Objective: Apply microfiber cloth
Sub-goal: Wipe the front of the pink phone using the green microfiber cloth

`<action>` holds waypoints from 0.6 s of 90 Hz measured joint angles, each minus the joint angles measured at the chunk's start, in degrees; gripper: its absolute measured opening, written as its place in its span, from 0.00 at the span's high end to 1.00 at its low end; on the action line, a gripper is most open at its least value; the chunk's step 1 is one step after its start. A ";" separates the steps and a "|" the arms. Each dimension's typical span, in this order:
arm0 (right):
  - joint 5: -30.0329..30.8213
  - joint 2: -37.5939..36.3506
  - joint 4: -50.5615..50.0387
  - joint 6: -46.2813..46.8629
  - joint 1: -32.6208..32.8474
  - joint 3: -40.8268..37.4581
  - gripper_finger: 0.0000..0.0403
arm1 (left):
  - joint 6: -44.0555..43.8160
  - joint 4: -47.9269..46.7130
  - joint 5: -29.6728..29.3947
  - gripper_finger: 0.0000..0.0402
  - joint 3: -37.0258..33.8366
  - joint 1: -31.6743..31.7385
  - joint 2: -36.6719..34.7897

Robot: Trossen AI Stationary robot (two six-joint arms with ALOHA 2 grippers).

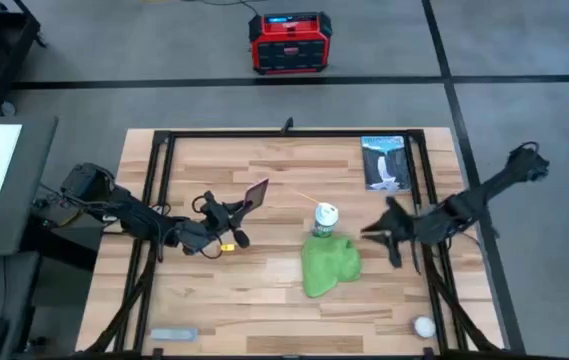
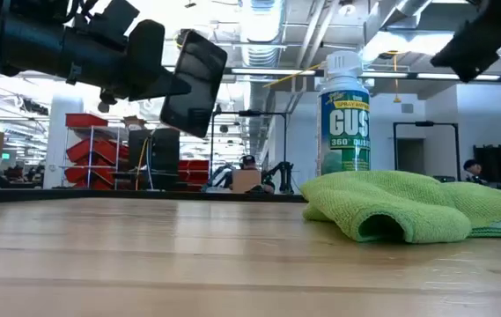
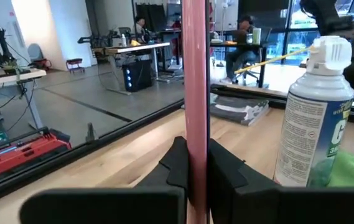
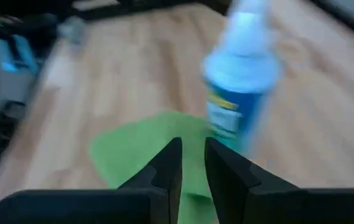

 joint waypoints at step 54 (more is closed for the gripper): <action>-4.30 23.03 18.29 2.98 2.44 -0.65 0.68 | 0.27 -0.04 -0.02 0.99 0.00 -0.28 0.02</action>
